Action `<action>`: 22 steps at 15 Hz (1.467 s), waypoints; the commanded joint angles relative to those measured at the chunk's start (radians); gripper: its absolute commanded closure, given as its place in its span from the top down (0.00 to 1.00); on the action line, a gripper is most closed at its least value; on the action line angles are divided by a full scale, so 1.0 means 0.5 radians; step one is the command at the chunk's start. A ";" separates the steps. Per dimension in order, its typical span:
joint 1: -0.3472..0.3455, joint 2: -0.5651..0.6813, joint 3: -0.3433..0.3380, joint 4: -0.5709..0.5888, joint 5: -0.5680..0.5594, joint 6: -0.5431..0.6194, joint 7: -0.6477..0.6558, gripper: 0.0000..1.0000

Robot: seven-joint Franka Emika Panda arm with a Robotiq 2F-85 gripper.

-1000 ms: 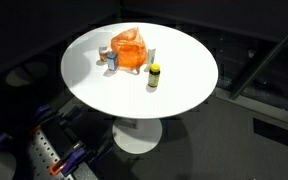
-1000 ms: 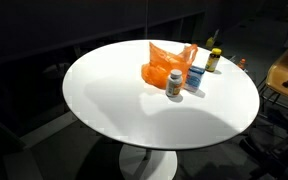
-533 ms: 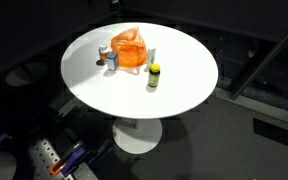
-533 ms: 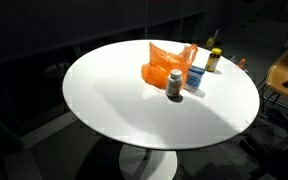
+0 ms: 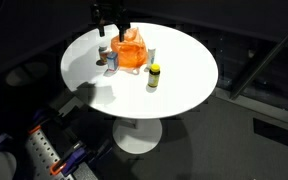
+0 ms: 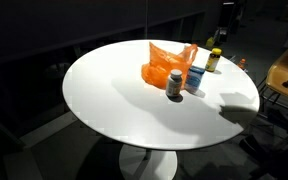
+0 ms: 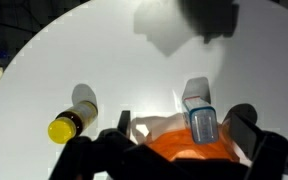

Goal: Pick up the clear container and put it in the orange plastic

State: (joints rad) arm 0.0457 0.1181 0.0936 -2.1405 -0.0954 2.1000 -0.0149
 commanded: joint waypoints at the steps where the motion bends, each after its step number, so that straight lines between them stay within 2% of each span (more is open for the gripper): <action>1: 0.021 0.216 -0.014 0.133 0.052 0.019 -0.019 1.00; 9: 0.131 0.573 -0.008 0.323 -0.004 0.091 0.075 1.00; 18: 0.281 0.777 -0.045 0.442 -0.112 0.207 0.227 1.00; 19: 0.291 0.790 -0.048 0.451 -0.118 0.206 0.238 0.82; 22: 0.311 0.812 -0.058 0.482 -0.115 0.188 0.272 0.56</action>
State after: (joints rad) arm 0.1839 0.5050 0.0793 -1.9372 -0.1300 2.2067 0.0828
